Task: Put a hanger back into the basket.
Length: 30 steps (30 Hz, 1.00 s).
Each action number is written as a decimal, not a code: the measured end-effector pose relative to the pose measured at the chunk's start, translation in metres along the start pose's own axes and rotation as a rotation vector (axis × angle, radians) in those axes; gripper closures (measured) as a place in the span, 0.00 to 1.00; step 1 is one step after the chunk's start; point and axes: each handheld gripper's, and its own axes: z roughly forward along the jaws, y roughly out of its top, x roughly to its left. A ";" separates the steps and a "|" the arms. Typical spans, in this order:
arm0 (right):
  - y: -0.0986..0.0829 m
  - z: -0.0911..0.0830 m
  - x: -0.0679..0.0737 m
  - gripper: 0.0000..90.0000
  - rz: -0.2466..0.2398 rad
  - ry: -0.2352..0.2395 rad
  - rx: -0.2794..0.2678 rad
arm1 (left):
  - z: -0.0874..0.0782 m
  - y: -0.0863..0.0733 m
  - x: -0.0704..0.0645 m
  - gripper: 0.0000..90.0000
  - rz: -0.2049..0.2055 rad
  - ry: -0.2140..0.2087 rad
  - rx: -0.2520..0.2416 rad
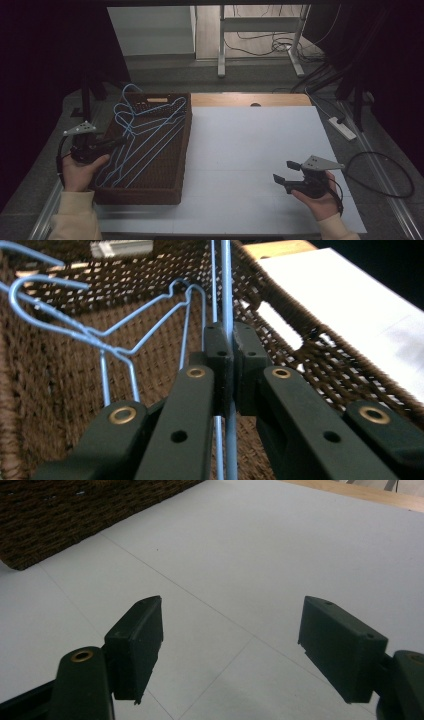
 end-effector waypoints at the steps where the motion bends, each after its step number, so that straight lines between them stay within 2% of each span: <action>1: 0.000 0.000 0.000 0.30 -0.001 -0.001 0.001 | 0.002 0.000 0.000 0.96 -0.003 0.001 0.006; 8: 0.000 0.001 0.001 0.30 -0.006 0.000 0.007 | 0.016 -0.003 0.000 0.96 -0.007 0.011 0.069; 9: 0.000 0.001 0.001 0.30 -0.007 0.000 0.009 | 0.023 -0.004 -0.002 0.96 0.001 0.012 0.104; 10: 0.000 0.002 0.001 0.30 -0.008 0.000 0.010 | 0.023 -0.004 -0.002 0.96 0.001 0.012 0.104; 13: 0.000 0.002 0.001 0.30 -0.010 -0.001 0.014 | 0.032 -0.005 -0.004 0.96 0.014 0.030 0.158; 14: 0.000 0.002 0.001 0.30 -0.010 -0.001 0.014 | 0.032 -0.005 -0.004 0.96 0.014 0.030 0.158; 16: 0.000 0.002 0.002 0.30 -0.011 0.000 0.013 | 0.036 -0.006 -0.003 0.96 0.008 0.068 0.194; 18: 0.000 0.002 0.002 0.30 -0.011 -0.001 0.014 | 0.038 -0.008 -0.001 0.96 -0.020 0.092 0.212; 19: 0.000 0.002 0.002 0.30 -0.011 0.000 0.014 | 0.040 -0.009 0.001 0.96 -0.029 0.118 0.228; 22: 0.000 0.002 0.002 0.30 -0.012 -0.001 0.016 | 0.043 -0.010 0.002 0.95 -0.029 0.174 0.260; 27: 0.000 0.003 0.002 0.30 -0.014 -0.002 0.021 | 0.043 -0.010 0.001 0.94 -0.035 0.237 0.266; 28: 0.000 0.003 0.002 0.30 -0.014 -0.002 0.023 | 0.043 -0.010 0.001 0.93 -0.034 0.254 0.263; 30: -0.001 0.003 0.002 0.30 -0.016 -0.002 0.024 | 0.041 -0.009 0.000 0.83 -0.026 0.276 0.244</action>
